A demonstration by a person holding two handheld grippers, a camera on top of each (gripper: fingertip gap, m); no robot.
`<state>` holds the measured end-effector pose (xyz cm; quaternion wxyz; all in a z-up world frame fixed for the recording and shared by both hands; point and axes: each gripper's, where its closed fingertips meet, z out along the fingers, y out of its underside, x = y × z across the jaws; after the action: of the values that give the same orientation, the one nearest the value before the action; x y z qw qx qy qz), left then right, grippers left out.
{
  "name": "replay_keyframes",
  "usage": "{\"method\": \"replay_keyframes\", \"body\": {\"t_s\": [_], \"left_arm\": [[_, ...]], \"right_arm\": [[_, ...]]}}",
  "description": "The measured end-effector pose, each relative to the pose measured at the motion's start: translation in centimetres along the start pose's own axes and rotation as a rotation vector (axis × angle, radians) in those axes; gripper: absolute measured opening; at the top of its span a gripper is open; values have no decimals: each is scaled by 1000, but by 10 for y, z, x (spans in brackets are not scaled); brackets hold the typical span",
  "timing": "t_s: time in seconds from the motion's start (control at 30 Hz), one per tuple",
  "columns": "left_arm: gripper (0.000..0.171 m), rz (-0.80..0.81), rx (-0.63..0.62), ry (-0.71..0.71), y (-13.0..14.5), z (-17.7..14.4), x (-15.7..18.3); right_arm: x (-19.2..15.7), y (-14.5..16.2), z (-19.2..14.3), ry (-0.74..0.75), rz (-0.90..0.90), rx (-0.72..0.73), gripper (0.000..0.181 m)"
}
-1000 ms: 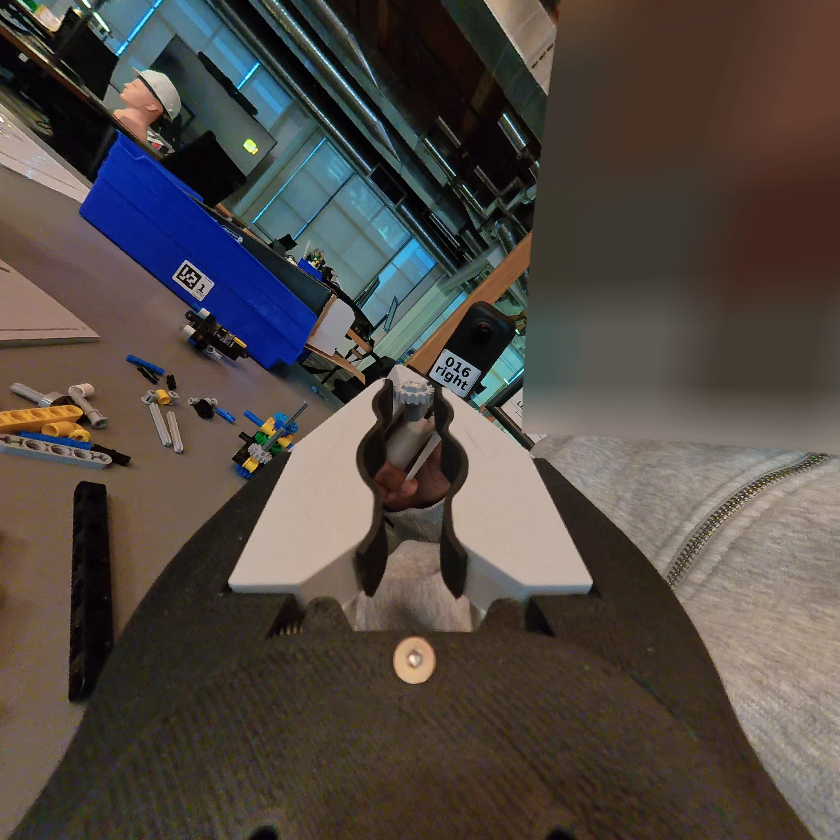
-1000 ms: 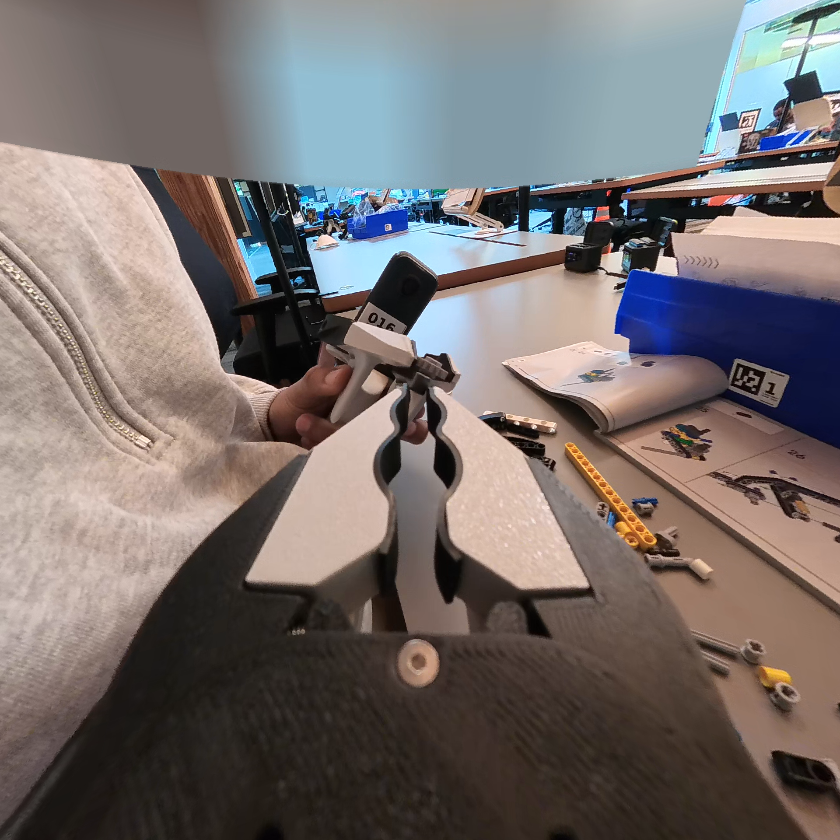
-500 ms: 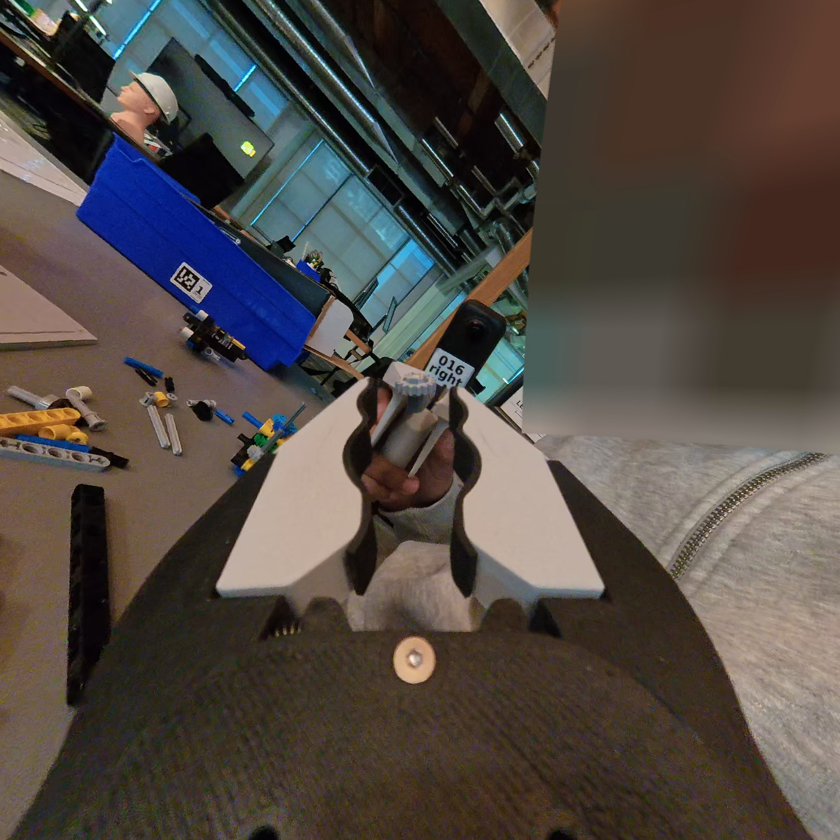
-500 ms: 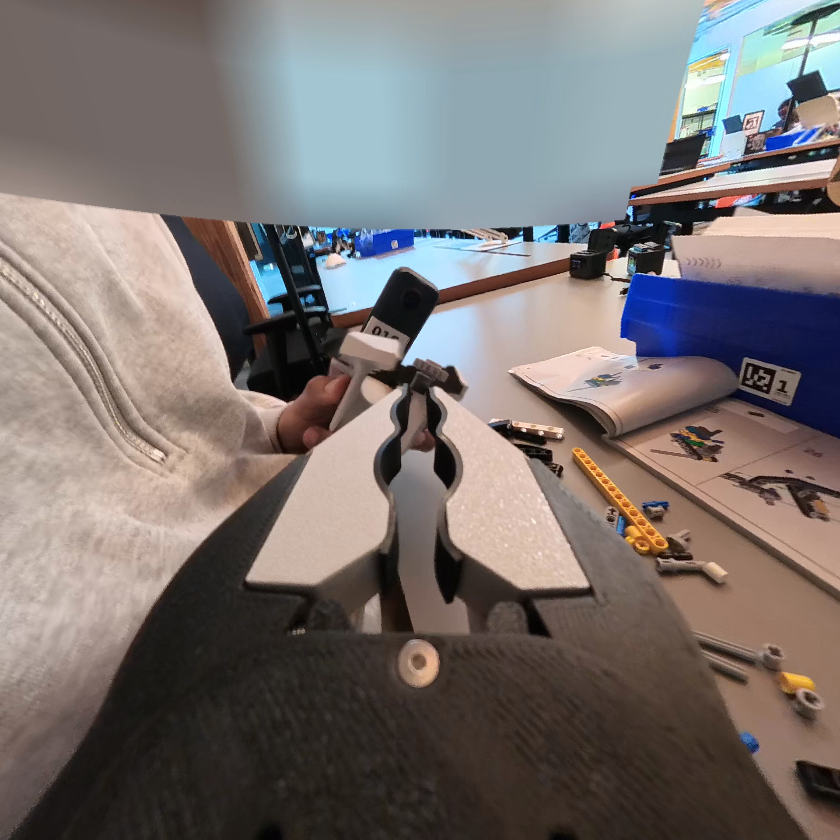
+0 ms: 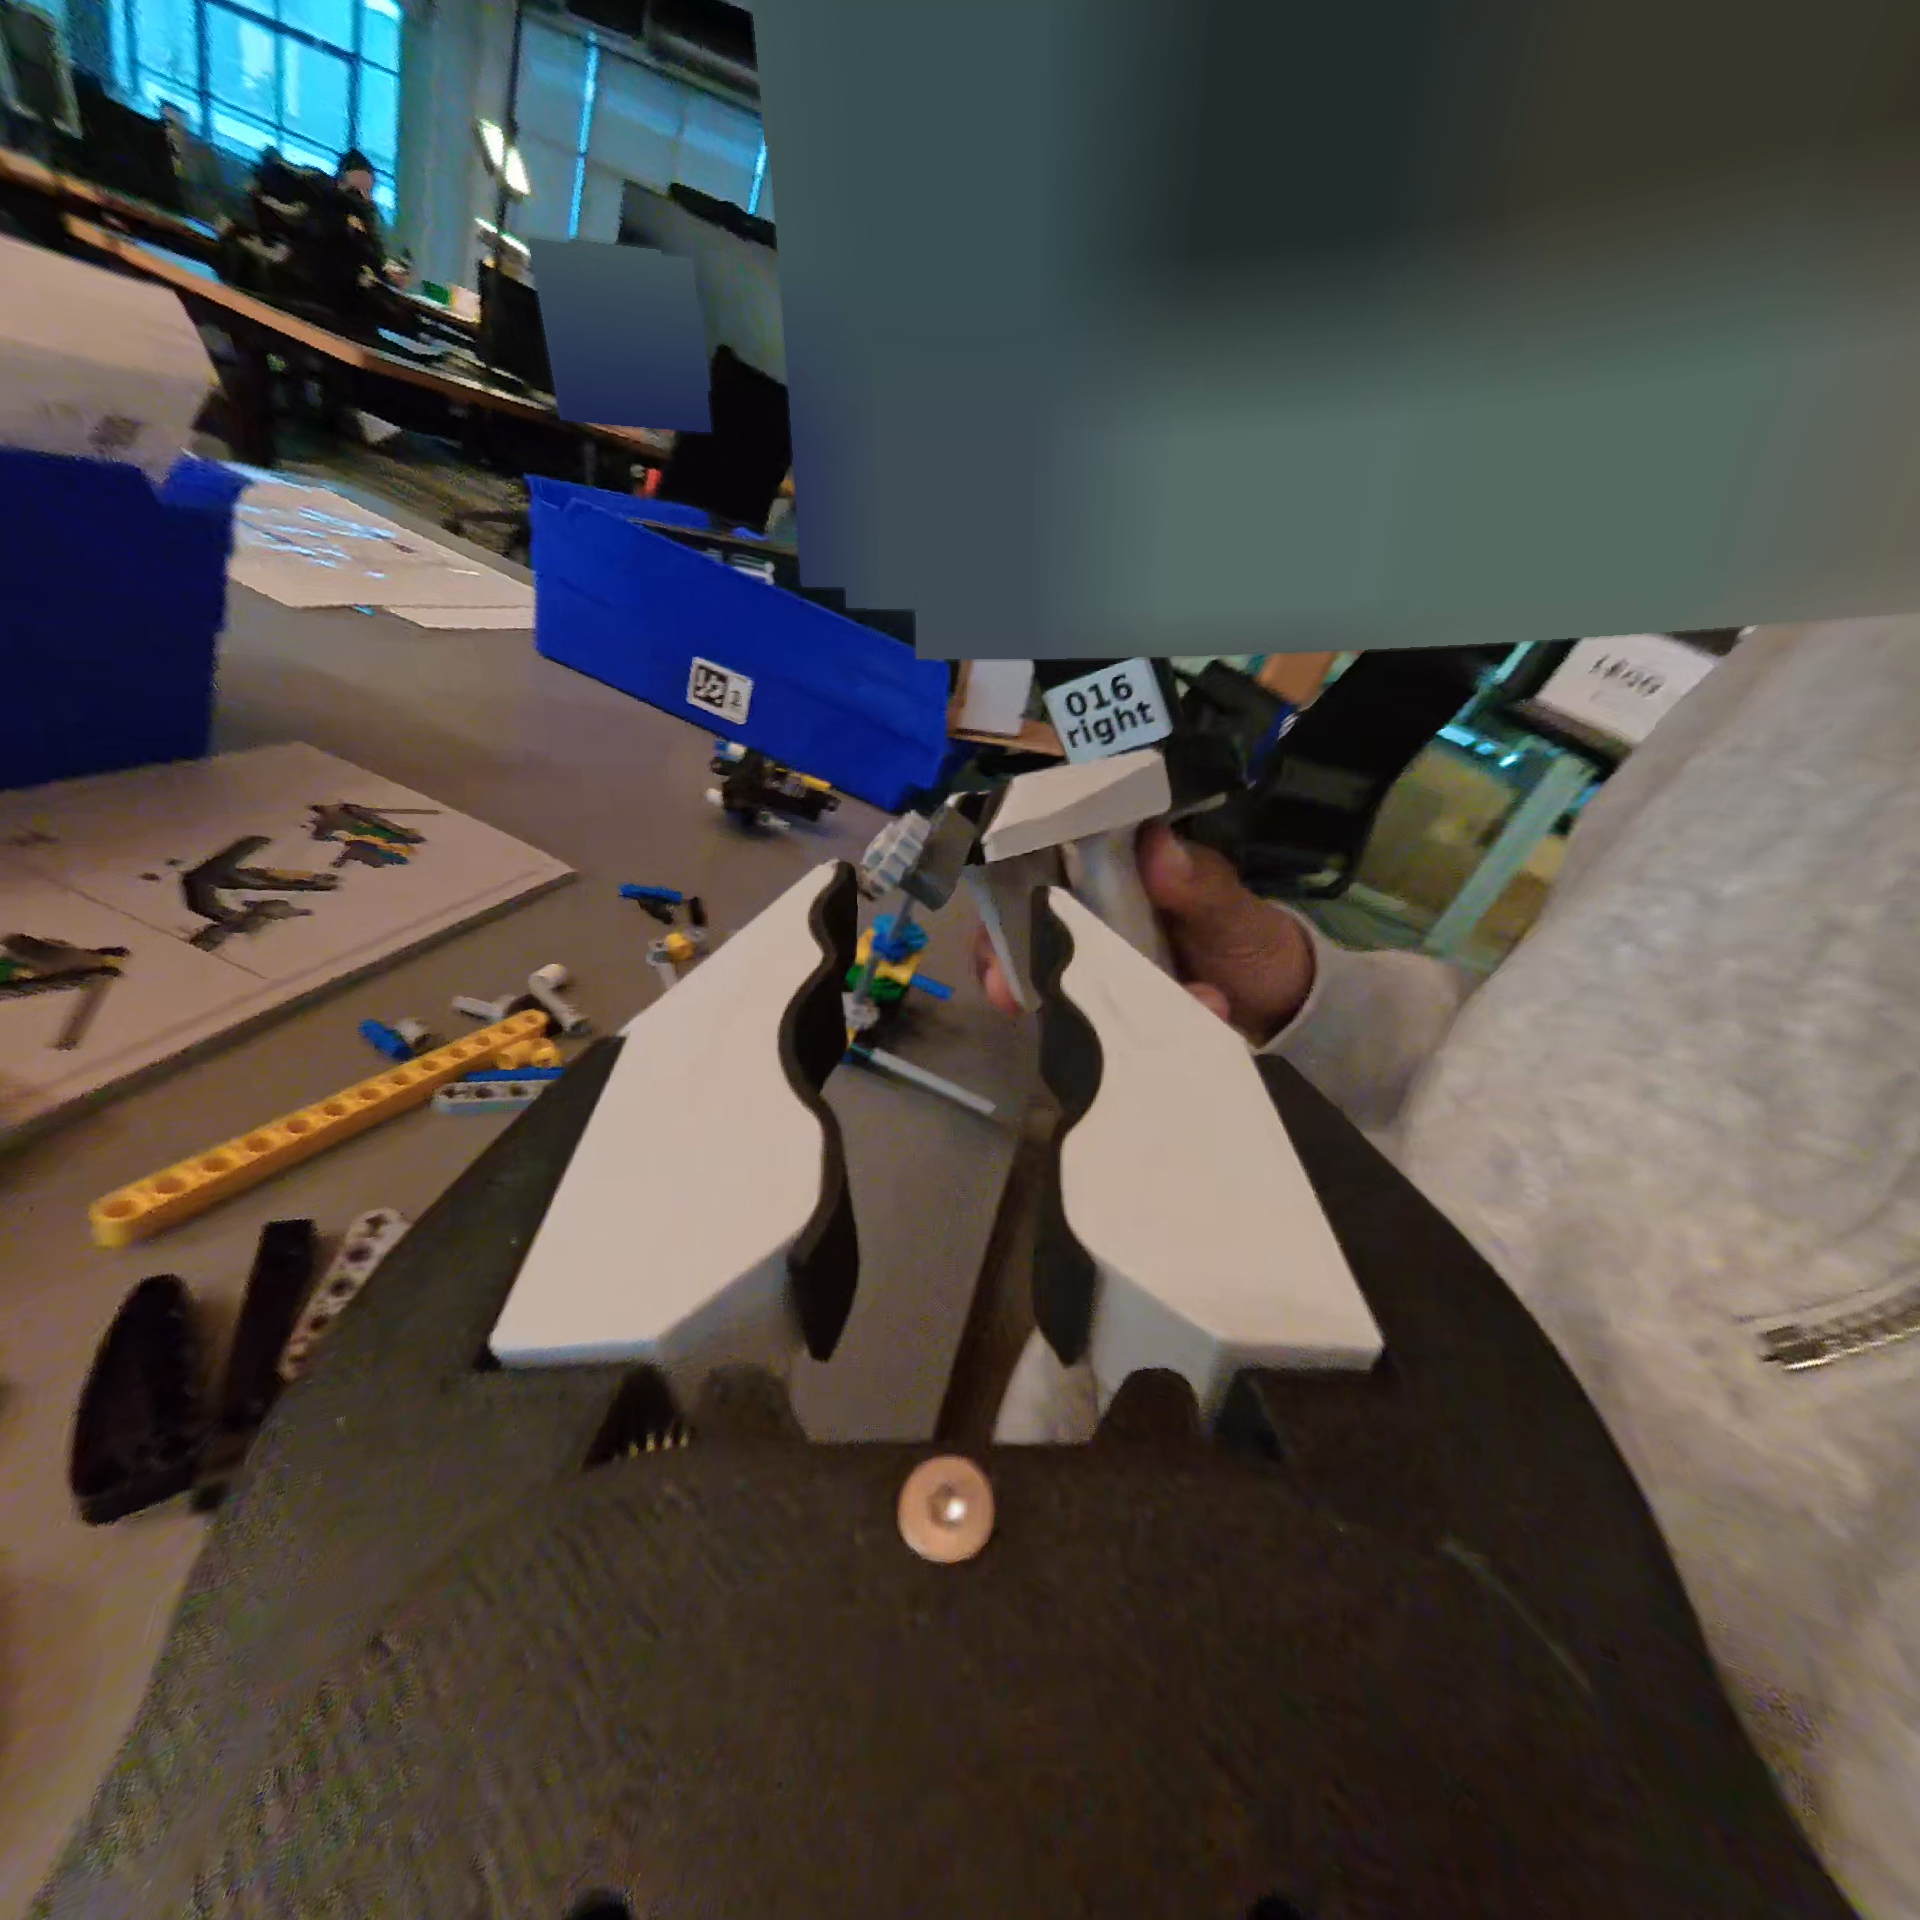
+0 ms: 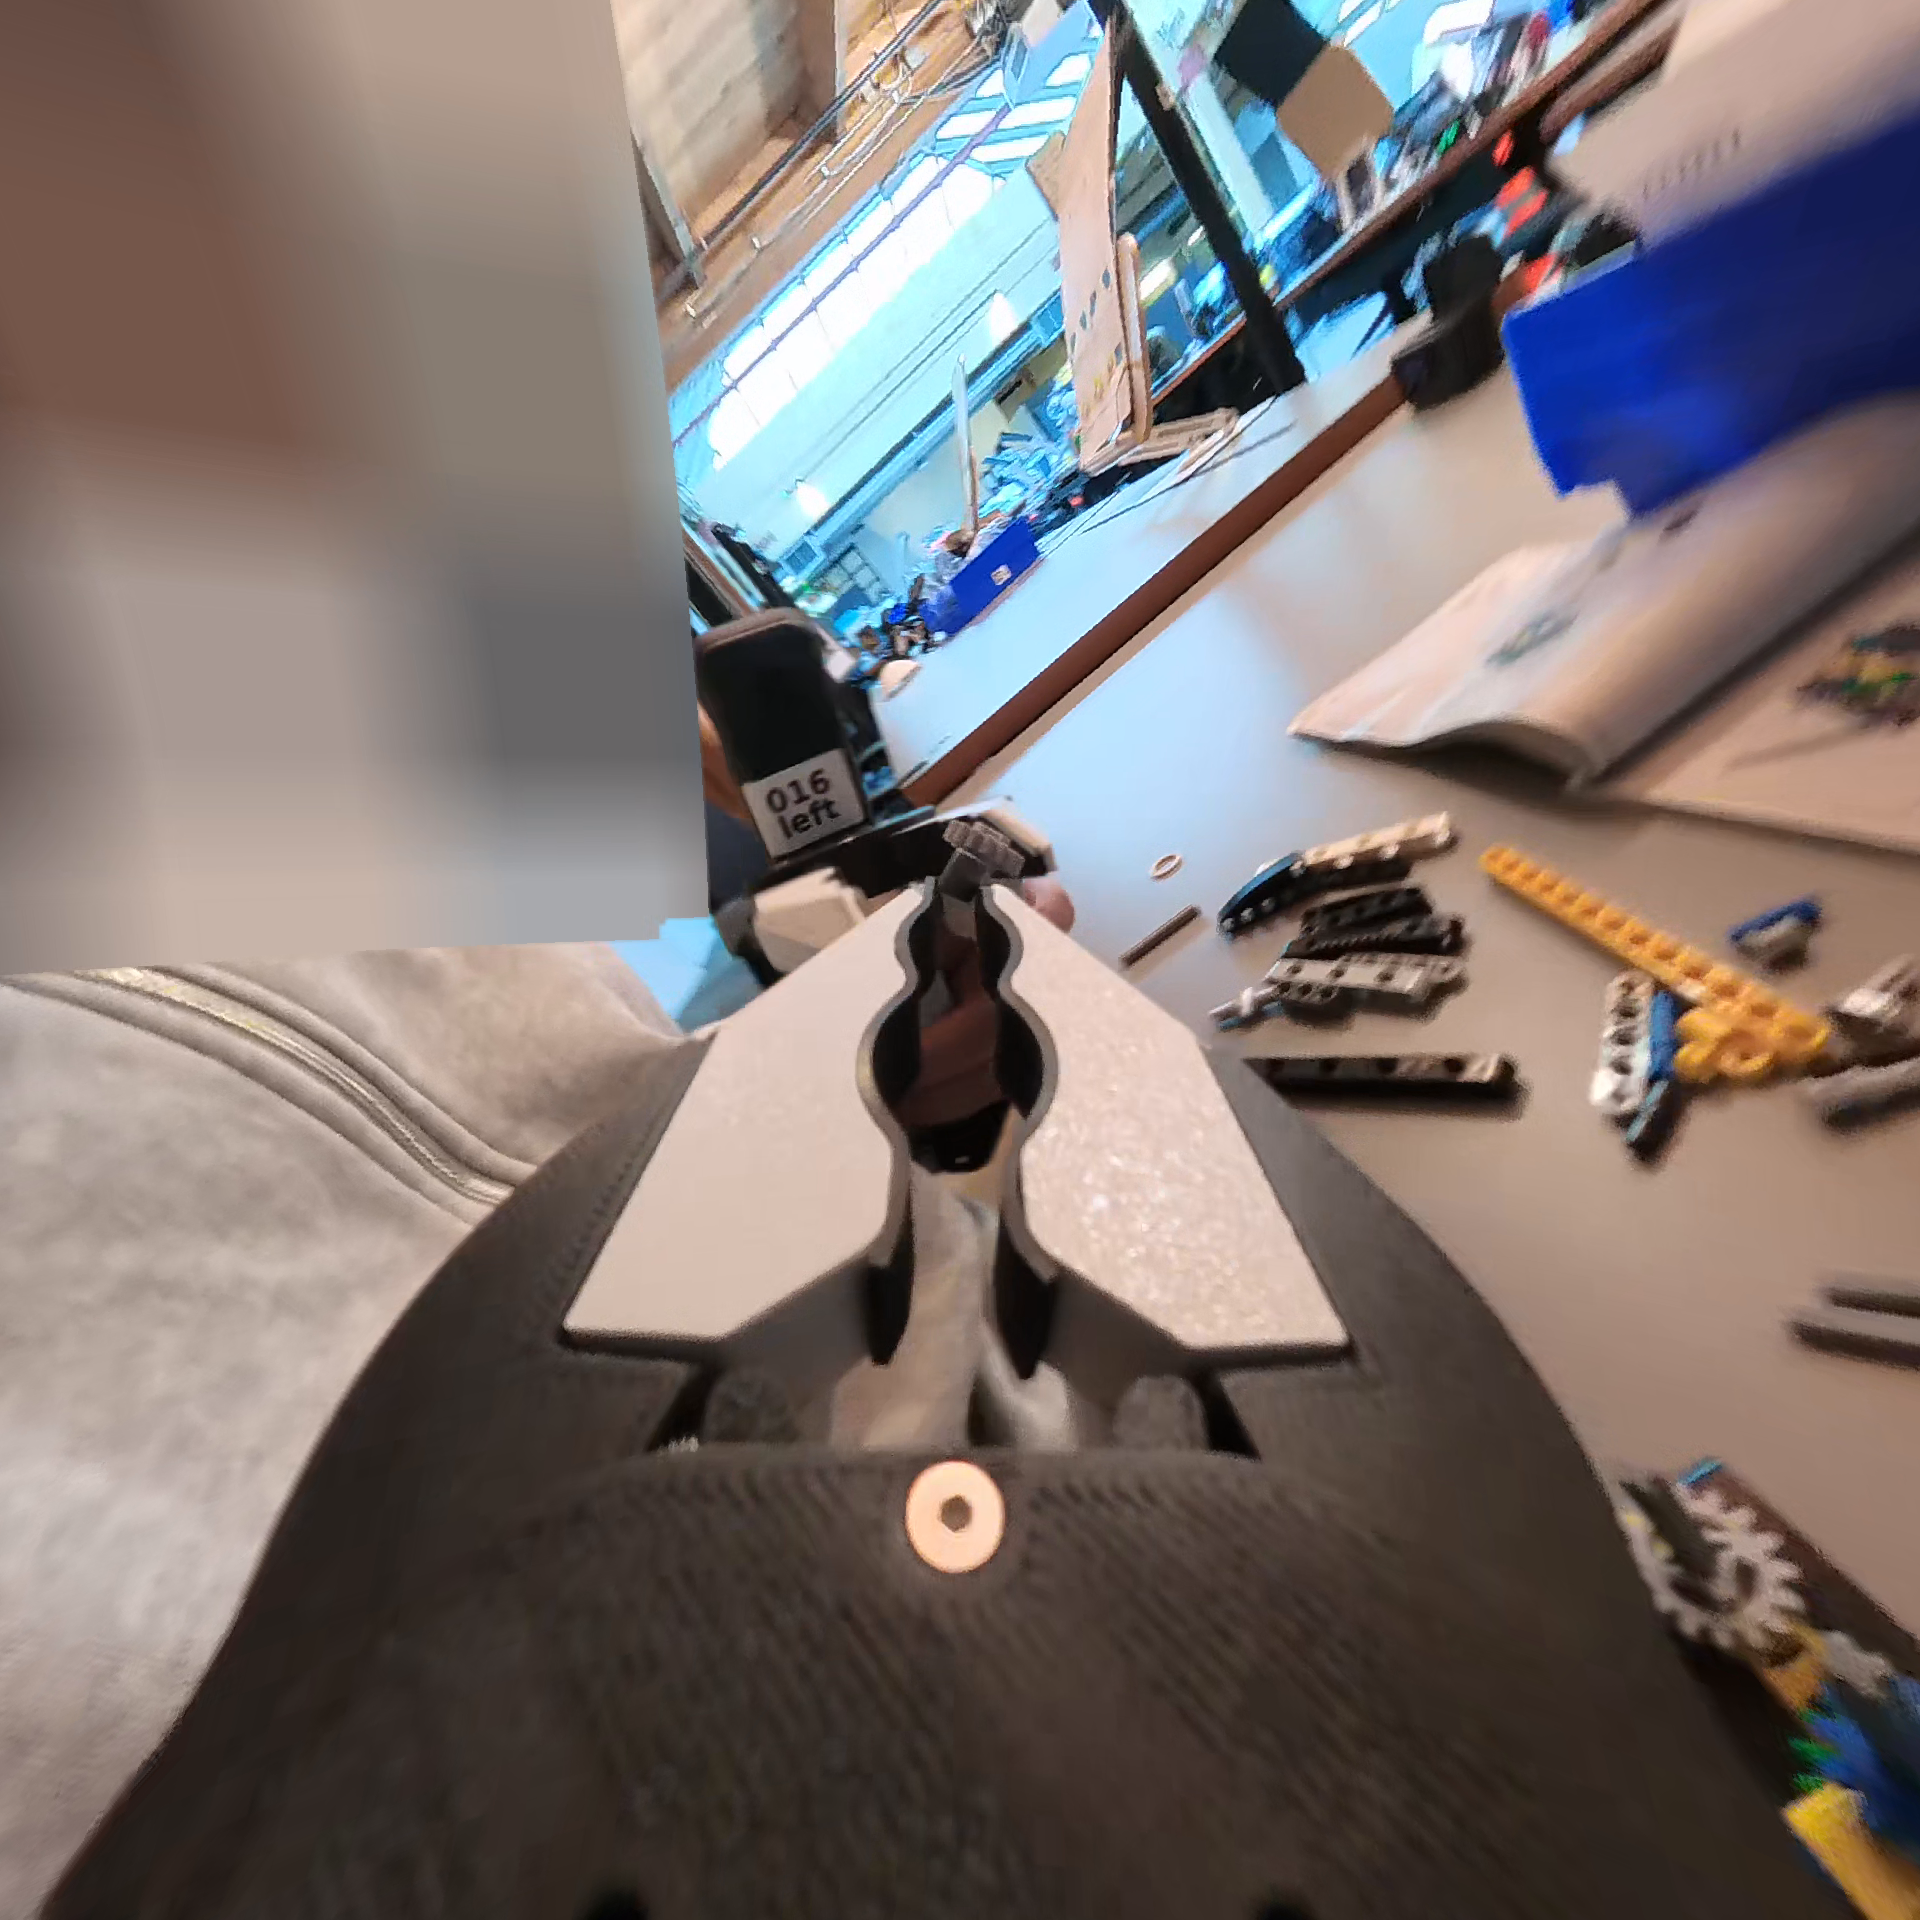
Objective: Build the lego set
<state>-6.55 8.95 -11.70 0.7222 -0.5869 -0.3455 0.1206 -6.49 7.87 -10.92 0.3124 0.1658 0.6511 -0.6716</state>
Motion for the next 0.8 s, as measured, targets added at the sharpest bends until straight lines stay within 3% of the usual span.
{"method": "replay_keyframes", "body": {"t_s": [0.27,0.6,0.8], "left_arm": [[15,57,2,-55,0,-2,-6],[13,-4,30,4,-5,-5,-2],[13,-87,49,36,-6,-4,-3]], "right_arm": [[0,3,0,-49,96,-7,4],[1,6,1,-46,52,-27,4],[9,13,-12,41,-77,-160,23]]}}
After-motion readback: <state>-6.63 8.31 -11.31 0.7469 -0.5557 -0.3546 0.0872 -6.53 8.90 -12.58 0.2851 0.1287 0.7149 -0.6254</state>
